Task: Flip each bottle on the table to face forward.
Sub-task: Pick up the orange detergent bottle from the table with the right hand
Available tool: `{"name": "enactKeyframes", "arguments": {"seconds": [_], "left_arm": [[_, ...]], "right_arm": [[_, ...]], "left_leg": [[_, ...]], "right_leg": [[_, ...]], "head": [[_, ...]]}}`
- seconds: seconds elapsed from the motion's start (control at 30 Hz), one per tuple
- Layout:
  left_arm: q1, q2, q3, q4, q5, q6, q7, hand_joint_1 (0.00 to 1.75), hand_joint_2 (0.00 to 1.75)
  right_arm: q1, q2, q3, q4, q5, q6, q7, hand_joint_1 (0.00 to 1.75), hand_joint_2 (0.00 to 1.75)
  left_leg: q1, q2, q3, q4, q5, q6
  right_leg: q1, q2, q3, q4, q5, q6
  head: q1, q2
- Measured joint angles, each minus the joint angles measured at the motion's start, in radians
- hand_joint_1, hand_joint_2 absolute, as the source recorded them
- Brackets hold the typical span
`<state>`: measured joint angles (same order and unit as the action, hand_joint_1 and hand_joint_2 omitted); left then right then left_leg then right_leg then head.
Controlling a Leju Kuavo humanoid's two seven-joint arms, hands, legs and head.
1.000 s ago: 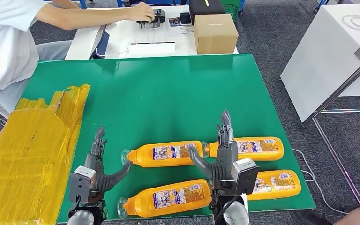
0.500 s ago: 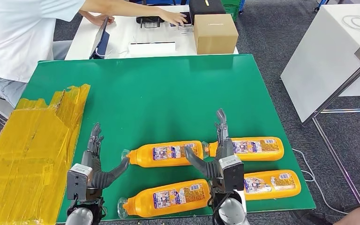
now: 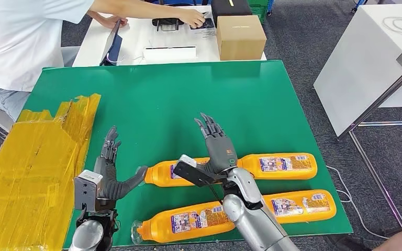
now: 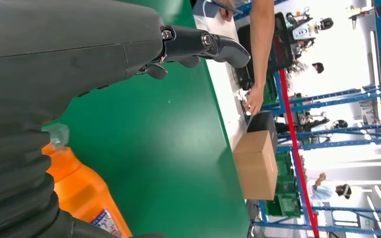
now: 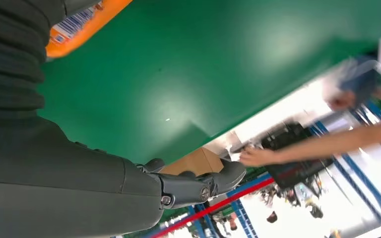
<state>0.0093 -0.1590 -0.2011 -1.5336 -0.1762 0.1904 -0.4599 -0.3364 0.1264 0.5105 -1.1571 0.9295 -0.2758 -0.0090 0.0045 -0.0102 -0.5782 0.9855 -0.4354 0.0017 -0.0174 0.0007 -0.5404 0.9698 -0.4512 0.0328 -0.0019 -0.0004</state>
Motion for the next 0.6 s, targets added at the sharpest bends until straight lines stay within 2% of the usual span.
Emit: {"name": "enactKeyframes", "arguments": {"seconds": [0.2, 0.33, 0.43, 0.57, 0.6], "left_arm": [[-0.024, -0.008, 0.000, 0.008, 0.004, -0.014, 0.009, 0.00, 1.75], [-0.037, -0.013, 0.001, 0.021, 0.010, -0.019, 0.010, 0.00, 1.75], [-0.042, -0.016, 0.001, 0.029, 0.011, -0.021, 0.010, 0.00, 1.75], [-0.046, -0.016, 0.001, 0.036, 0.015, -0.020, 0.009, 0.00, 1.75], [-0.047, -0.016, 0.002, 0.038, 0.018, -0.020, 0.008, 0.00, 1.75]], "right_arm": [[-0.096, 0.020, 0.066, 0.145, 0.076, 0.012, 0.040, 0.00, 1.75], [-0.137, 0.038, 0.096, 0.217, 0.078, 0.032, 0.027, 0.00, 0.00], [-0.147, 0.050, 0.115, 0.247, 0.069, 0.049, 0.001, 0.00, 0.00], [-0.156, 0.059, 0.131, 0.271, 0.061, 0.059, -0.013, 0.00, 1.75], [-0.157, 0.059, 0.137, 0.274, 0.056, 0.066, -0.023, 0.00, 1.75]], "left_leg": [[0.000, 0.000, -0.001, 0.000, 0.000, 0.000], [0.000, 0.000, -0.001, 0.000, 0.000, 0.000], [0.000, 0.000, -0.001, 0.000, 0.000, 0.000], [0.000, 0.000, -0.001, 0.000, 0.000, 0.000], [0.000, 0.000, -0.001, 0.000, 0.000, 0.000]], "right_leg": [[0.000, 0.000, -0.001, 0.000, 0.000, 0.000], [0.000, 0.000, -0.001, 0.000, 0.000, 0.000], [0.000, 0.000, -0.001, 0.000, 0.000, 0.000], [0.000, 0.000, -0.001, 0.000, 0.000, 0.000], [0.000, 0.000, -0.001, 0.000, 0.000, 0.000]], "head": [[0.000, 0.000], [0.000, 0.000], [0.000, 0.000], [0.000, 0.000], [0.000, 0.000]]}}
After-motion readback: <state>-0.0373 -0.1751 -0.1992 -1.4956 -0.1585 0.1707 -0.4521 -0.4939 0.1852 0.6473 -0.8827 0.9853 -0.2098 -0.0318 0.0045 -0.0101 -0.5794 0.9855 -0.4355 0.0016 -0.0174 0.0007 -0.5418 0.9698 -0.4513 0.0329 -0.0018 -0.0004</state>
